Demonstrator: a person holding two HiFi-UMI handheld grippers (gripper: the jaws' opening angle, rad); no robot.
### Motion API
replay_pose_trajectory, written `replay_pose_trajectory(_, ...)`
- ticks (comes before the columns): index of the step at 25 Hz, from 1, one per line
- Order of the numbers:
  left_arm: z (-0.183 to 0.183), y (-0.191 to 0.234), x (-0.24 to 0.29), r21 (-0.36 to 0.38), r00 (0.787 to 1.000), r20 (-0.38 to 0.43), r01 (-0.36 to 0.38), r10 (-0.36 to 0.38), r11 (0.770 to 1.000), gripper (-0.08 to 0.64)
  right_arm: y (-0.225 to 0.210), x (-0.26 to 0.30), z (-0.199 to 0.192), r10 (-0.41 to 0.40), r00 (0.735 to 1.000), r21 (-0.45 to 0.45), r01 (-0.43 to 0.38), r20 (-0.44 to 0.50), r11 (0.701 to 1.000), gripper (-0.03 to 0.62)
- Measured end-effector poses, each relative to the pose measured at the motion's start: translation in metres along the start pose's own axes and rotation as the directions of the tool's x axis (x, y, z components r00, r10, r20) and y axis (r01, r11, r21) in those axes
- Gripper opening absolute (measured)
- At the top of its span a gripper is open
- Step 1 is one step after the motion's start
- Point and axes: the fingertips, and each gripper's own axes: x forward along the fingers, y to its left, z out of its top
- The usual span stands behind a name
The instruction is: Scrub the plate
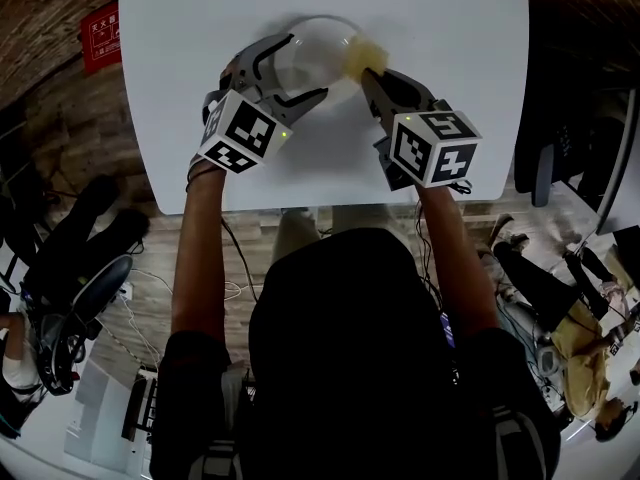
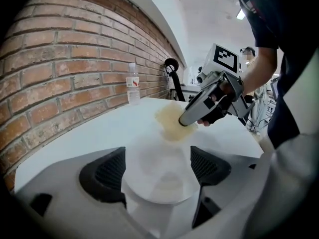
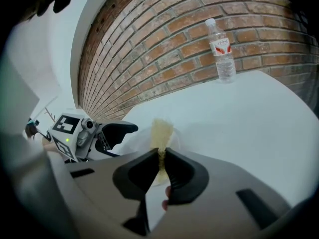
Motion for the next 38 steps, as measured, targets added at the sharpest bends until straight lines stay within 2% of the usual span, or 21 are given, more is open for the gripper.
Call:
replay_pose_trajectory(7, -0.007, -0.002, 0.009, 0.027, 0.999, -0.038, 0.030, -0.029, 0.999, 0.388, -0.002, -0.001, -0.002, -0.005, 1.000, 0.008, 0.005, -0.012, 1.000, 0.041)
replay_pose_trajectory(17, -0.014, -0.011, 0.017, -0.015, 0.996, -0.042, 0.078, -0.079, 0.997, 0.388, -0.003, 0.002, -0.005, -0.008, 1.000, 0.016, 0.008, -0.025, 1.000, 0.041)
replay_pose_trajectory(38, -0.016, -0.010, 0.018, -0.017, 0.996, -0.043, 0.080, -0.080, 0.997, 0.388, -0.002, 0.005, -0.006, 0.005, 0.999, 0.005, -0.005, -0.043, 1.000, 0.041)
